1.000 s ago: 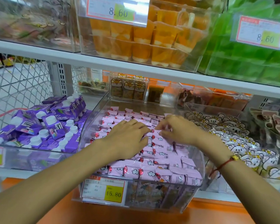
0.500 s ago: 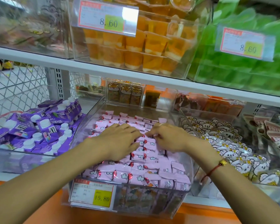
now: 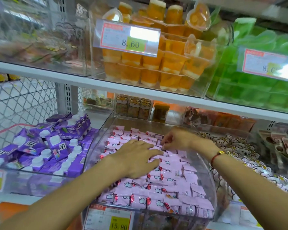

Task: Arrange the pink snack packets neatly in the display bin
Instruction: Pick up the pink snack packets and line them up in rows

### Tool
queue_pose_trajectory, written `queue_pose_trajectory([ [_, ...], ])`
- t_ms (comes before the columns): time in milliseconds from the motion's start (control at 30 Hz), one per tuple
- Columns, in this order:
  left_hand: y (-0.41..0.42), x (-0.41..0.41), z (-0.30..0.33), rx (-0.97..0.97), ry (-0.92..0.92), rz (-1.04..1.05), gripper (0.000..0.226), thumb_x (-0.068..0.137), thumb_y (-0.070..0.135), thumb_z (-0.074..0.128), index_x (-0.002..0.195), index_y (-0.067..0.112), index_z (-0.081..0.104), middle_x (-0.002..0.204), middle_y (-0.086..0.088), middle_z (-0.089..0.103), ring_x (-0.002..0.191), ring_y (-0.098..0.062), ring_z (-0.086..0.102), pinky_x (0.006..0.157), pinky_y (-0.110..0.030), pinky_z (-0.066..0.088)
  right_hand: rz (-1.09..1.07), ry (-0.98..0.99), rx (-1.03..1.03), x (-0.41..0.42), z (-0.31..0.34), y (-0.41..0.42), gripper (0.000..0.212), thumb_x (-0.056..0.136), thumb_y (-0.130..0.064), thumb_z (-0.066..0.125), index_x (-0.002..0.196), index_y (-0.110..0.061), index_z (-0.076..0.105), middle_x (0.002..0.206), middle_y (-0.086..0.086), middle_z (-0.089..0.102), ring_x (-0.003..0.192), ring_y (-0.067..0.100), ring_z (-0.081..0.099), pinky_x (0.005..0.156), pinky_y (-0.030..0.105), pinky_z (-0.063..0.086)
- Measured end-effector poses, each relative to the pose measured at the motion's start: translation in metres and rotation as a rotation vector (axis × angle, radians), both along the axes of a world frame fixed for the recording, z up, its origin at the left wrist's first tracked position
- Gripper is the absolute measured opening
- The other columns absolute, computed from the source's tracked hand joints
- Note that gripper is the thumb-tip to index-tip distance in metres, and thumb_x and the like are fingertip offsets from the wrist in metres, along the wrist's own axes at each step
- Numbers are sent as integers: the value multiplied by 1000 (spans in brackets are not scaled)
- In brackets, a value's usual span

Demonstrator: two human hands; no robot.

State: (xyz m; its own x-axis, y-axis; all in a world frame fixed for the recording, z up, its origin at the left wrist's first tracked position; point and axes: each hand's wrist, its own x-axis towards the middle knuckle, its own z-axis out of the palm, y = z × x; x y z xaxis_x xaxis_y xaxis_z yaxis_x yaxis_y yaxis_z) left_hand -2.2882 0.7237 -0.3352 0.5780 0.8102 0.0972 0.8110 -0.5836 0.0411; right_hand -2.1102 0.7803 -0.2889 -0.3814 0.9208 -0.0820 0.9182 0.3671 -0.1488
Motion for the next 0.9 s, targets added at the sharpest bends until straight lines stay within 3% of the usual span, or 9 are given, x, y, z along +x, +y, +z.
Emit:
queue_pose_trajectory([
  [167,0,-1,-2,-25,-44,-2,49,100,48,23,147,34,25,156,0,21,143,-16,14,116,-35,8,5,-60,35,-12,-3,4,8,85,-23,67,87,-17,71,86,0,69,74,12,59,67,23,46],
  [367,-1,-2,-2,-58,-39,23,49,100,49,22,148,37,23,156,0,24,142,-18,18,115,-35,11,24,33,97,-9,-2,-3,6,91,-20,57,88,-16,61,98,4,66,88,17,60,76,27,45],
  [500,0,-1,-2,-57,-16,21,50,100,49,21,148,37,19,156,-1,23,142,-18,17,115,-36,10,-49,394,238,-7,8,-12,11,95,-15,53,100,-7,58,104,11,63,97,25,59,88,37,48],
  [667,-3,-3,-4,-39,-88,34,49,100,50,20,148,39,23,157,5,21,142,-14,14,114,-35,11,-238,912,454,-5,7,-37,7,97,-19,48,95,-14,52,100,5,61,87,20,61,69,25,51],
  [733,-7,-4,-2,-8,-139,28,46,101,45,22,146,37,31,155,7,26,141,-12,15,113,-32,13,-331,1198,469,-4,6,-50,11,98,-22,46,90,-20,52,97,6,63,90,24,64,76,33,55],
  [800,-10,-3,1,113,-246,44,41,102,34,28,138,32,46,146,6,41,134,-12,29,108,-28,24,-408,1318,450,-1,6,-60,14,99,-22,43,89,-24,52,91,5,63,87,23,63,78,37,53],
  [900,-15,-5,11,190,-589,214,32,99,38,37,124,31,56,123,10,58,112,-8,48,83,-29,41,-454,1387,336,3,8,-70,14,100,-24,41,95,-20,53,83,1,61,75,16,59,63,25,49],
])
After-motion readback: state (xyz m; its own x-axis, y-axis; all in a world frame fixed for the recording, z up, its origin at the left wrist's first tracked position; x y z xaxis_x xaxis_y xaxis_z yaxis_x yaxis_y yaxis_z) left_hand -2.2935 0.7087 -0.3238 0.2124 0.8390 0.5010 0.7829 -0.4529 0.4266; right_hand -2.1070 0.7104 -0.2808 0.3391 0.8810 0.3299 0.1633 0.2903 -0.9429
